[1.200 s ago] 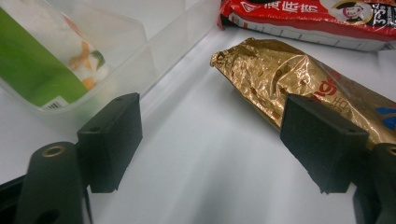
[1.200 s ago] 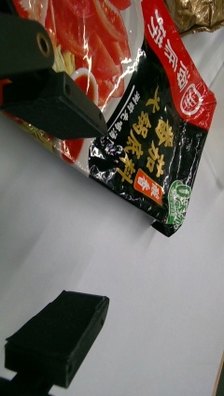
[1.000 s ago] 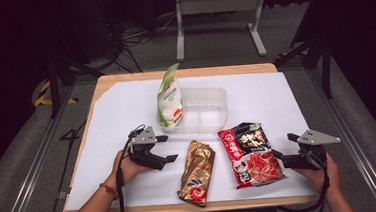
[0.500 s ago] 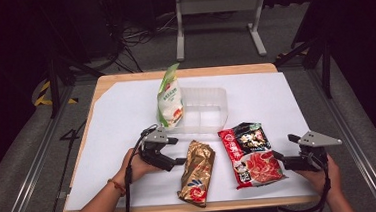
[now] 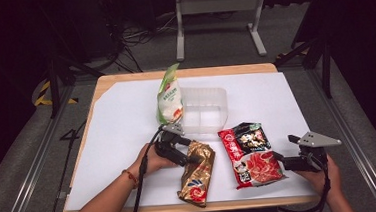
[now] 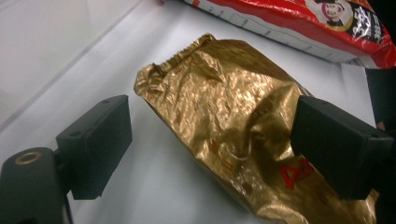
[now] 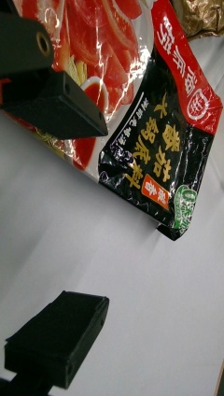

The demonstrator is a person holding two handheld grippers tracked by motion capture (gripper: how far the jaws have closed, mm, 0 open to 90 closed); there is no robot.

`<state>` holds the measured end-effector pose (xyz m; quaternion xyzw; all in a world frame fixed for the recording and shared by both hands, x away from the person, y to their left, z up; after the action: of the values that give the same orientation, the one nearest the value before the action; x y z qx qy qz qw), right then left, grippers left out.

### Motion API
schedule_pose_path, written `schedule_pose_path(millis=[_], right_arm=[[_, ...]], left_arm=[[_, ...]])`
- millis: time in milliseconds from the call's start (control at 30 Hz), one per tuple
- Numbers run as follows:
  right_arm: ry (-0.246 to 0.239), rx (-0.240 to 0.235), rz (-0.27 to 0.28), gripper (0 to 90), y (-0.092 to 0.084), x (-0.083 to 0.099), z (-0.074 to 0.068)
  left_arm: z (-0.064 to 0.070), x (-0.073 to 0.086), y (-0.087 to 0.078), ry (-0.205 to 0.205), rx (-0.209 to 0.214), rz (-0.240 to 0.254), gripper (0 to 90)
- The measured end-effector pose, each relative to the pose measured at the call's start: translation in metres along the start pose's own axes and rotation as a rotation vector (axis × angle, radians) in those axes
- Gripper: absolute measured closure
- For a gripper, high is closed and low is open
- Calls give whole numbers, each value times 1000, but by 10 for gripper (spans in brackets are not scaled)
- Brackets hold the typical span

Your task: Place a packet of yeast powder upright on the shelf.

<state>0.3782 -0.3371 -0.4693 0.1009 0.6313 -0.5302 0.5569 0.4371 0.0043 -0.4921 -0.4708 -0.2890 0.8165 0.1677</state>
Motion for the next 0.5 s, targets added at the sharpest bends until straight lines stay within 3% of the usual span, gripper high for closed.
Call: schedule_pose_path(millis=[133,300,433,500], right_arm=[[0,-2,0,158,0,0,-1],[6,-2,0,157,0,1,0],[2,-4,0,155,0,0,0],[0,-5,1,154,0,0,-1]], left_arm=[[-4,-4,5,-26,1,-5,117],[1,-6,11,-14,19,-27,119],[7,-7,15,-10,53,-26,211],[8,-6,14,-15,69,-16,301]])
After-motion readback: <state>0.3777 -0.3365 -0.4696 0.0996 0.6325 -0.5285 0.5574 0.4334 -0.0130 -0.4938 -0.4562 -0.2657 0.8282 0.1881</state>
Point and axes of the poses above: each handheld gripper's, and its own axes: y roughly forward along the jaws, x roughly out of its underside, z roughly to its right, the point moved 7 cm from there along y, roughly forward along the jaws, and after that the axes turned 7 degrees about -y, right-handed, at the moved point
